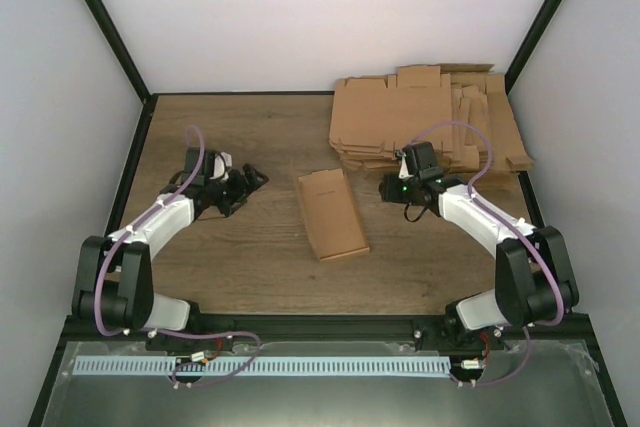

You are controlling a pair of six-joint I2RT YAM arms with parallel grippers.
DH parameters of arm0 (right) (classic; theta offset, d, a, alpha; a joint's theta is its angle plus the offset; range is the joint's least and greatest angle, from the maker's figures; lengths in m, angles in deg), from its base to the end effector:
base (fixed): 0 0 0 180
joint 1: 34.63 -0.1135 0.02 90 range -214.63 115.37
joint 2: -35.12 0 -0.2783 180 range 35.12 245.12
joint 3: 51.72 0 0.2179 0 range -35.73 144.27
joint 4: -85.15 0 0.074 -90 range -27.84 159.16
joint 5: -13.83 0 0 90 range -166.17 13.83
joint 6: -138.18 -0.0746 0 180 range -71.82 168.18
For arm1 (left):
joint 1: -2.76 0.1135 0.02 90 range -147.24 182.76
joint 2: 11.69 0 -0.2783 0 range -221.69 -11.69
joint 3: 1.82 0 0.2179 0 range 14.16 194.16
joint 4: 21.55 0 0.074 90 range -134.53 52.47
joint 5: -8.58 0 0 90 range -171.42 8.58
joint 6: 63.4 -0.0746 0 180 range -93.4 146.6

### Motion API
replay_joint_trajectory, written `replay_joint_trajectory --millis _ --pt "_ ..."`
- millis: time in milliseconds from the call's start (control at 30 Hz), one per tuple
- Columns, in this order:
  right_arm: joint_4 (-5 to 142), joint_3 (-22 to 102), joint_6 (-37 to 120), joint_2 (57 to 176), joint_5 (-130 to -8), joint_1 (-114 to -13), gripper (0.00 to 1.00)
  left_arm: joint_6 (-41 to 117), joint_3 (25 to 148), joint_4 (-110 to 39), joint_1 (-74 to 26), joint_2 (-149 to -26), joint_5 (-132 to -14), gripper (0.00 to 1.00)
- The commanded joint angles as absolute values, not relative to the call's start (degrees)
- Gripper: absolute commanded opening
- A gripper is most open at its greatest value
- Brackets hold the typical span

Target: Fold the paper box

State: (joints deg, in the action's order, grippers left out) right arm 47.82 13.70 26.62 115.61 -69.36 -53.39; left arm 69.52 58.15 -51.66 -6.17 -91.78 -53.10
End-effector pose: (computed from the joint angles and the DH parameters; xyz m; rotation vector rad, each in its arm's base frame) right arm 0.2573 0.0967 0.2140 0.0106 2.5309 0.4382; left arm 0.2573 -0.0763 0.2053 -0.5237 2.5108 -0.9835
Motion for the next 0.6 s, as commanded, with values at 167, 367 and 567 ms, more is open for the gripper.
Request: replay_joint_trajectory --millis 167,367,567 --pt "48.69 14.25 26.3 118.26 -68.9 -52.79 0.48 71.52 57.27 -48.65 -6.12 -92.37 -51.65 1.0" --pt "48.85 14.13 26.19 119.1 -68.88 -52.74 0.48 72.11 56.85 -48.03 -6.29 -92.33 -51.73 1.0" --pt "48.75 14.12 26.29 119.41 -68.72 -52.74 0.47 72.38 56.65 -47.81 -6.43 -92.37 -51.72 1.0"
